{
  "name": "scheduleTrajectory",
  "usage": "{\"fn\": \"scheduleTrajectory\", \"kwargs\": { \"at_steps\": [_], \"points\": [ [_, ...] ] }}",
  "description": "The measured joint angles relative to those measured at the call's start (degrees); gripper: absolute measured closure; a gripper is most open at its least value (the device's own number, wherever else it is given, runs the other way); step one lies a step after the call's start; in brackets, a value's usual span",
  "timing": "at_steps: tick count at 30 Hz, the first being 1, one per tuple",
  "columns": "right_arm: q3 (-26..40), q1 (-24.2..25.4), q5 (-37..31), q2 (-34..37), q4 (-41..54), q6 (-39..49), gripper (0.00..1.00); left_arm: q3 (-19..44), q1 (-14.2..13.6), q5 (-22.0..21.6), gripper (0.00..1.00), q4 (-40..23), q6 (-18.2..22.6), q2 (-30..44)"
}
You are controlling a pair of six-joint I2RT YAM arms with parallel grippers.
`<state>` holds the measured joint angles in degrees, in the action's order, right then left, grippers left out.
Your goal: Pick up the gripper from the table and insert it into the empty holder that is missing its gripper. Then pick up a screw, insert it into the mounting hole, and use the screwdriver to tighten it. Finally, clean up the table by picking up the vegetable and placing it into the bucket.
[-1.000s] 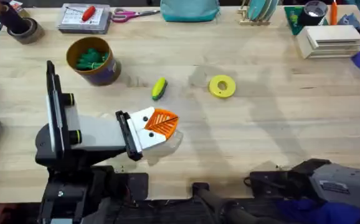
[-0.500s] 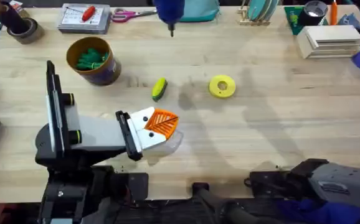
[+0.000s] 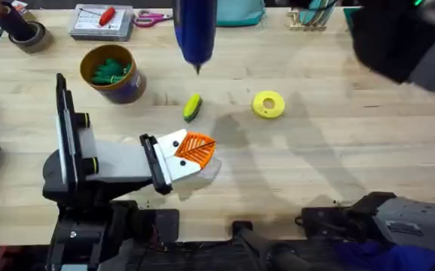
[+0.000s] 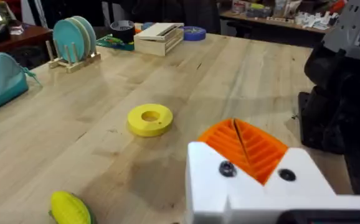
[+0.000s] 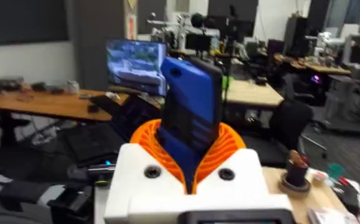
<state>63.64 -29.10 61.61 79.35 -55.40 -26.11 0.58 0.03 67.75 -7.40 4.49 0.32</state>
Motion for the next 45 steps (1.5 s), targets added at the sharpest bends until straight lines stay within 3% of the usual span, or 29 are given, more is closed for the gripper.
{"fn": "scheduleTrajectory", "kwargs": {
  "at_steps": [4, 11, 30, 45],
  "points": [
    [-3.0, 0.0, 0.9, 0.0, -6.1, -4.3, 0.975, 0.0, 0.0, 0.0, 0.993, 0.0, 0.0, 0.0],
    [-3.5, -1.6, 1.0, 0.0, -6.6, -6.7, 0.975, 0.0, 0.0, 0.0, 0.993, 0.0, 0.0, 0.0],
    [-3.5, -11.2, -1.3, 0.0, -6.6, -0.7, 0.975, 0.0, 0.0, 0.0, 0.993, 0.0, 0.0, 0.0],
    [-3.5, -12.0, -2.3, 0.0, -6.3, 0.9, 0.975, 0.0, 0.0, 0.0, 0.993, 0.0, 0.0, 0.0]
  ]
}}
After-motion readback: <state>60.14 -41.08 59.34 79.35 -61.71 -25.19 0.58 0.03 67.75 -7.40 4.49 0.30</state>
